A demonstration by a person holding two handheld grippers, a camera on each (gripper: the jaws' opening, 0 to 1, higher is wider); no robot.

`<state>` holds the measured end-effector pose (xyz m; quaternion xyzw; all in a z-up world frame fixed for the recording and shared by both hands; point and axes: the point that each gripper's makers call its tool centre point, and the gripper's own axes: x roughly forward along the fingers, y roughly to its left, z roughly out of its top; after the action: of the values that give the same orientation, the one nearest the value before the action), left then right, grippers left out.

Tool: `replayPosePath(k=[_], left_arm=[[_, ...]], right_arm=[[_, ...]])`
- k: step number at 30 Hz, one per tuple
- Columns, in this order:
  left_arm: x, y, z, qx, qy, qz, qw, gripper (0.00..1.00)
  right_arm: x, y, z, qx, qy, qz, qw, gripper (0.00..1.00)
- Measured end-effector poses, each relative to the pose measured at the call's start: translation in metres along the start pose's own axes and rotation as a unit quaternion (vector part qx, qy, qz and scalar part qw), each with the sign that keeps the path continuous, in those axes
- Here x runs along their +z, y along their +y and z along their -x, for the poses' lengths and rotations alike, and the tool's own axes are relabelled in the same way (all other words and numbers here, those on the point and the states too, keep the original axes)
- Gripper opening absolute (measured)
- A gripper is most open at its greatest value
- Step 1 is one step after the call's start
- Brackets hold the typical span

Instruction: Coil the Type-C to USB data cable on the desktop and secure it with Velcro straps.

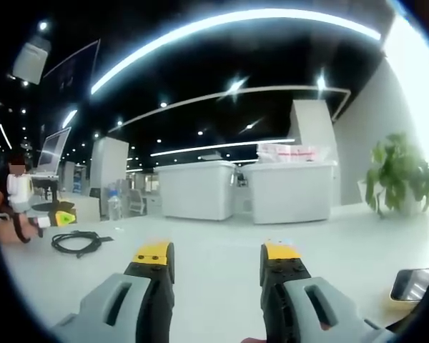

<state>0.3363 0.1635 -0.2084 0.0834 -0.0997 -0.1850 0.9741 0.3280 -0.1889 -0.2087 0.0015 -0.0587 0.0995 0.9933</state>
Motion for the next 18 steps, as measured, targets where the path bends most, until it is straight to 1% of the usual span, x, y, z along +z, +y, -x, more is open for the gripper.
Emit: replayPosePath(k=[10, 15, 18], left_arm=[[-0.0005, -0.0012, -0.0007, -0.006, 0.001, 0.011, 0.9999, 0.53], [-0.0034, 0.0008, -0.0014, -0.003, 0.010, -0.003, 0.9999, 0.52], [-0.0034, -0.0015, -0.0020, -0.009, 0.010, 0.001, 0.9999, 0.53]], right_arm=[[0.0011, 0.0001, 0.0002, 0.000, -0.001, -0.002, 1.0000, 0.47], [0.0015, -0.0006, 0.0002, -0.001, -0.001, -0.001, 1.0000, 0.44], [0.0014, -0.0015, 0.0000, -0.003, -0.001, -0.002, 1.0000, 0.43]])
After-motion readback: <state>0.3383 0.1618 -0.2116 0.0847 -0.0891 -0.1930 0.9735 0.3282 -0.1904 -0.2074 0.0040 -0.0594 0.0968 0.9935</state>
